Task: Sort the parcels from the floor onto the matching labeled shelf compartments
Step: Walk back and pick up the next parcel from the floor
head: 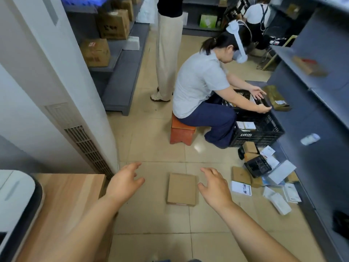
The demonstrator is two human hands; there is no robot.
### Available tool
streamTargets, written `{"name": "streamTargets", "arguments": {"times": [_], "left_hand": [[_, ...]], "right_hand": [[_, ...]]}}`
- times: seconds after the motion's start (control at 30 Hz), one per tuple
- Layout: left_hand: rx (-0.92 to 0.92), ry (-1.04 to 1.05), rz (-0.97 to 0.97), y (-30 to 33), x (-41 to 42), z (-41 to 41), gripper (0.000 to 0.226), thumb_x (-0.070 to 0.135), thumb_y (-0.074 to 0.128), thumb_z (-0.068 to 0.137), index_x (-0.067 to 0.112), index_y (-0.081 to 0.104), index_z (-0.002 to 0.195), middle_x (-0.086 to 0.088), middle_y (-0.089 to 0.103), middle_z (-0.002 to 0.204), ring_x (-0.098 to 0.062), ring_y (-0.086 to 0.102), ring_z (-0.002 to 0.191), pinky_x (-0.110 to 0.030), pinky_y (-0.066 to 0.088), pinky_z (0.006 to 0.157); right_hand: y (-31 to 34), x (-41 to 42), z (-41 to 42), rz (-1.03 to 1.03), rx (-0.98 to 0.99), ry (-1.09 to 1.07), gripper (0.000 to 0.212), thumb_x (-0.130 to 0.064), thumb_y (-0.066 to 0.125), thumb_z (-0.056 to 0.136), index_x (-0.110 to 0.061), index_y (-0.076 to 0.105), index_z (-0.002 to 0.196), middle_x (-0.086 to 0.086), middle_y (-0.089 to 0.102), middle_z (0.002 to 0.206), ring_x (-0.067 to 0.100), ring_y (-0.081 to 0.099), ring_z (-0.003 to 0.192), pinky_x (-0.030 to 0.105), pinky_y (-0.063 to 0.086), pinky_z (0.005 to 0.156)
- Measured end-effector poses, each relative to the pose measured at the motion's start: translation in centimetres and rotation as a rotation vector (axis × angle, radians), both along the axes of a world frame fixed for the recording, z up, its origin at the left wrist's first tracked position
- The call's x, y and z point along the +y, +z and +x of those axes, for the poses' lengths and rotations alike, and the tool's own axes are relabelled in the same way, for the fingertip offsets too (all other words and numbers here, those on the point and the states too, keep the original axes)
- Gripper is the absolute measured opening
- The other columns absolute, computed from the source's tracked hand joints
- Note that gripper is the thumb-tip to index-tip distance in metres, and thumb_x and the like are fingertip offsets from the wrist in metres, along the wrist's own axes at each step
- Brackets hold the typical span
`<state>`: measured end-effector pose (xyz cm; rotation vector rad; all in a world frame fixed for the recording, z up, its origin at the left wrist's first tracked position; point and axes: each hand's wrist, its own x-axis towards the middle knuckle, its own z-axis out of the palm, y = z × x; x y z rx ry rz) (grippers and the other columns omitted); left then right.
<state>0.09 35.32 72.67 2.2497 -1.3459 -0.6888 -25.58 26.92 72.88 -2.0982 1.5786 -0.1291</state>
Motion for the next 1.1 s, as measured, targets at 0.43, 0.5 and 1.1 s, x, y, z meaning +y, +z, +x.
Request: {"name": "streamTargets", "arguments": {"times": [0.43, 0.5, 1.1], "left_hand": [[-0.019, -0.342, 0.061, -2.8, -16.8, 0.6, 0.048, 0.027, 0.06, 0.084, 0.018, 0.048, 0.13, -0.003, 0.052, 0.133, -0.016, 0.052, 0.117, -0.023, 0.04, 0.091], [-0.062, -0.396, 0.07, -2.5, -20.5, 0.7, 0.048, 0.028, 0.061, 0.083, 0.019, 0.05, 0.128, -0.002, 0.053, 0.132, -0.017, 0.052, 0.117, -0.023, 0.04, 0.091], [0.006, -0.846, 0.121, -3.1, -44.3, -9.1, 0.051, 0.028, 0.064, 0.078, 0.024, 0.05, 0.127, 0.004, 0.053, 0.127, -0.012, 0.053, 0.111, -0.03, 0.045, 0.091]], "right_hand": [[-2.9, -13.3, 0.4, 0.069, -0.049, -0.234, 0.051, -0.021, 0.056, 0.085, -0.016, 0.043, 0.135, 0.004, 0.047, 0.137, 0.023, 0.043, 0.125, 0.035, 0.034, 0.105], [-3.0, -16.2, 0.3, 0.067, -0.061, -0.258, 0.051, -0.022, 0.055, 0.086, -0.017, 0.043, 0.135, 0.003, 0.046, 0.137, 0.022, 0.042, 0.126, 0.035, 0.034, 0.105], [-3.5, -28.6, -5.6, 0.153, -0.043, -0.63, 0.05, -0.026, 0.055, 0.087, -0.02, 0.044, 0.135, 0.002, 0.045, 0.14, 0.021, 0.045, 0.125, 0.035, 0.036, 0.105]]}}
